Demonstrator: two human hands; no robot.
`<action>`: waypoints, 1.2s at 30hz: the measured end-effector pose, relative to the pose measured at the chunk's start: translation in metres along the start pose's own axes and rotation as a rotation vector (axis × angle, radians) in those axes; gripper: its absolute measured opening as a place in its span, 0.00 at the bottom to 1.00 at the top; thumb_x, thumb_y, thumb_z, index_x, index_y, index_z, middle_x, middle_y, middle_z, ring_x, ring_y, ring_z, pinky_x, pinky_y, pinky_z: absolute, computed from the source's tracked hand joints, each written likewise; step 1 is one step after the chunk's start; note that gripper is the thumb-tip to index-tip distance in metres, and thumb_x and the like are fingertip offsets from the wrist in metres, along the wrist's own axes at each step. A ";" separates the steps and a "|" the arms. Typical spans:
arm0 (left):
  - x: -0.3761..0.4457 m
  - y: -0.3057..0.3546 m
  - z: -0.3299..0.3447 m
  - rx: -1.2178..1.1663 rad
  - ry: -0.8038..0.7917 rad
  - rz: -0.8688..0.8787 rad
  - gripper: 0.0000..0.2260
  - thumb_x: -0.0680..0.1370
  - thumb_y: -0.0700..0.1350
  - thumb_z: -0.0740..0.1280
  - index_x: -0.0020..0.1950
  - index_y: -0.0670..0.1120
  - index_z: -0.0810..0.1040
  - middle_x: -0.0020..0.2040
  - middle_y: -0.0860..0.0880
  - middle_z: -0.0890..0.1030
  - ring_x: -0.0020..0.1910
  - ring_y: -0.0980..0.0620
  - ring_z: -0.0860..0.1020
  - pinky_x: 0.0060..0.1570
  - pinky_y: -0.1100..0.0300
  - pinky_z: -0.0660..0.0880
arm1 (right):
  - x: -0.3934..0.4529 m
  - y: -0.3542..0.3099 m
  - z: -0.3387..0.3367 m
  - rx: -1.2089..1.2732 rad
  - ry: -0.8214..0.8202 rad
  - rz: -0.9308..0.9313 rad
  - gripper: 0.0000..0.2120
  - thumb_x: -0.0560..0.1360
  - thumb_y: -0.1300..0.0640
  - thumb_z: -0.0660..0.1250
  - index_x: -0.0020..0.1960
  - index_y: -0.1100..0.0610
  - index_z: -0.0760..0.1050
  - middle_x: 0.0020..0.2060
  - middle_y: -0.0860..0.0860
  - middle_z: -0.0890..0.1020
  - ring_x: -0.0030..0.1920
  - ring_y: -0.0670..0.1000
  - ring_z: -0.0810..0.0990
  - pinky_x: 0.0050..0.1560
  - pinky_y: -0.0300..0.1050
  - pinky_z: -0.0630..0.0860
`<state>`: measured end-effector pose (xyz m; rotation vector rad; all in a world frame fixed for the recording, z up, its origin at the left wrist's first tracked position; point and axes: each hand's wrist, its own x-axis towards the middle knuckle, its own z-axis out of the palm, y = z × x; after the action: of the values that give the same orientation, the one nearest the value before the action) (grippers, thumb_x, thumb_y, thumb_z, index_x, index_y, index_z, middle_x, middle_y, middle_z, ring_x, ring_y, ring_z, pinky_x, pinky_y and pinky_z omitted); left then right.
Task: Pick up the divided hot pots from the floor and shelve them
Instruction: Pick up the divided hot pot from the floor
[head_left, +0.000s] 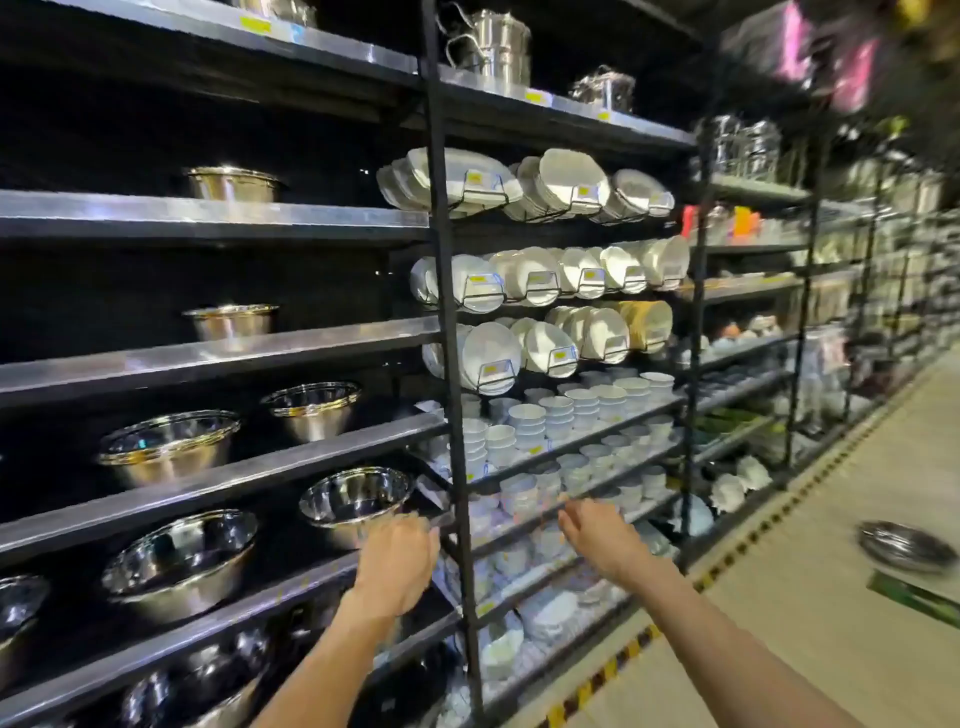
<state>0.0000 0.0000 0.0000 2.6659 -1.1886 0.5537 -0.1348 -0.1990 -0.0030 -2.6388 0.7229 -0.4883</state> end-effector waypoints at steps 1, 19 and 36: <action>0.019 0.023 0.013 -0.025 -0.033 0.011 0.15 0.81 0.48 0.52 0.52 0.42 0.76 0.53 0.42 0.81 0.53 0.43 0.78 0.55 0.51 0.72 | 0.003 0.026 -0.006 -0.014 0.013 0.023 0.14 0.81 0.55 0.52 0.44 0.60 0.72 0.43 0.60 0.79 0.49 0.60 0.79 0.41 0.47 0.67; 0.312 0.457 0.185 -0.270 -0.169 0.574 0.13 0.81 0.44 0.53 0.53 0.40 0.75 0.52 0.41 0.81 0.50 0.42 0.79 0.50 0.50 0.75 | 0.055 0.474 -0.145 -0.222 0.236 0.676 0.11 0.79 0.56 0.54 0.39 0.55 0.68 0.47 0.62 0.82 0.47 0.62 0.80 0.41 0.49 0.71; 0.642 0.716 0.397 -0.373 -0.252 0.849 0.17 0.81 0.47 0.51 0.68 0.45 0.65 0.70 0.45 0.70 0.69 0.49 0.66 0.73 0.50 0.59 | 0.267 0.778 -0.199 -0.228 0.357 0.928 0.14 0.80 0.56 0.53 0.58 0.59 0.74 0.56 0.60 0.79 0.57 0.60 0.76 0.55 0.52 0.75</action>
<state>-0.0345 -1.0349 -0.1034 1.8701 -2.2382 0.0570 -0.3247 -1.0179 -0.0982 -2.0586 2.0471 -0.6032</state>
